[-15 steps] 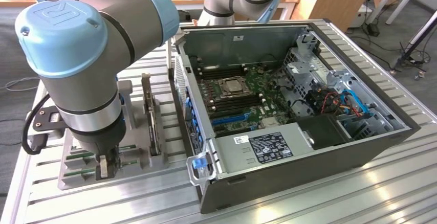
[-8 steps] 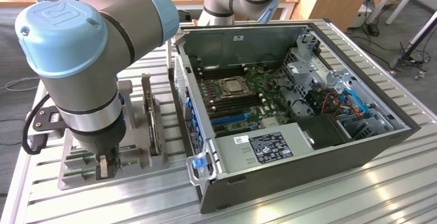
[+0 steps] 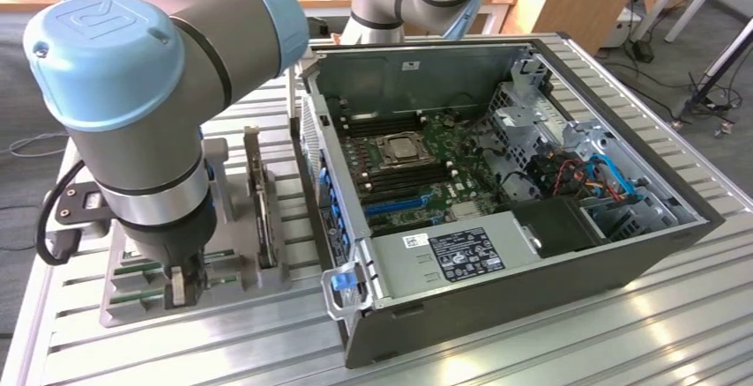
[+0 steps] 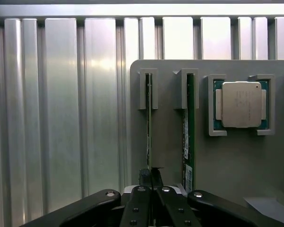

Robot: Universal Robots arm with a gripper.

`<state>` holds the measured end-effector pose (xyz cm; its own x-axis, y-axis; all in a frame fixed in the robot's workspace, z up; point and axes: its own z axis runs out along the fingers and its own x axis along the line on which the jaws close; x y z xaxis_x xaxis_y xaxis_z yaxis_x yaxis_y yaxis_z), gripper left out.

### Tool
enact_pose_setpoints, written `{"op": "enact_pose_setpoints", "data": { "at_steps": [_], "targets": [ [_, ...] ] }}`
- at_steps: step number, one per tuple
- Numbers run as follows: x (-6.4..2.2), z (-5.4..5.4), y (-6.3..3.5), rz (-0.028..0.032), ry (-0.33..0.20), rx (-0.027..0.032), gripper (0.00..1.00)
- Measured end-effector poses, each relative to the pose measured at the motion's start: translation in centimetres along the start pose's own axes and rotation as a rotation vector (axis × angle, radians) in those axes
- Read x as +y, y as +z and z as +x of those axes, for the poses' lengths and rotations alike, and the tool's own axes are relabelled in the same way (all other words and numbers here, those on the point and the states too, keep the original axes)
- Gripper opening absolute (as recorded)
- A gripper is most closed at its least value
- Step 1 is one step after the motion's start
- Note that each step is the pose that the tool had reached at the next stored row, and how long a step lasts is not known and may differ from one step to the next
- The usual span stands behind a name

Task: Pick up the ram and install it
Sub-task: 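Pick up the ram and move it above insertion slot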

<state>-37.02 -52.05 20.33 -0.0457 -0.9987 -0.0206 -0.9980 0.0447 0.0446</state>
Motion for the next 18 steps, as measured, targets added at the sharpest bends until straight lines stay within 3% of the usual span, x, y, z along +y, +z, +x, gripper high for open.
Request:
{"op": "enact_pose_setpoints", "data": {
  "at_steps": [18],
  "targets": [
    [0.1, 0.0, -2.38, 0.0, 0.0, 0.0002, 0.12]
  ]
}}
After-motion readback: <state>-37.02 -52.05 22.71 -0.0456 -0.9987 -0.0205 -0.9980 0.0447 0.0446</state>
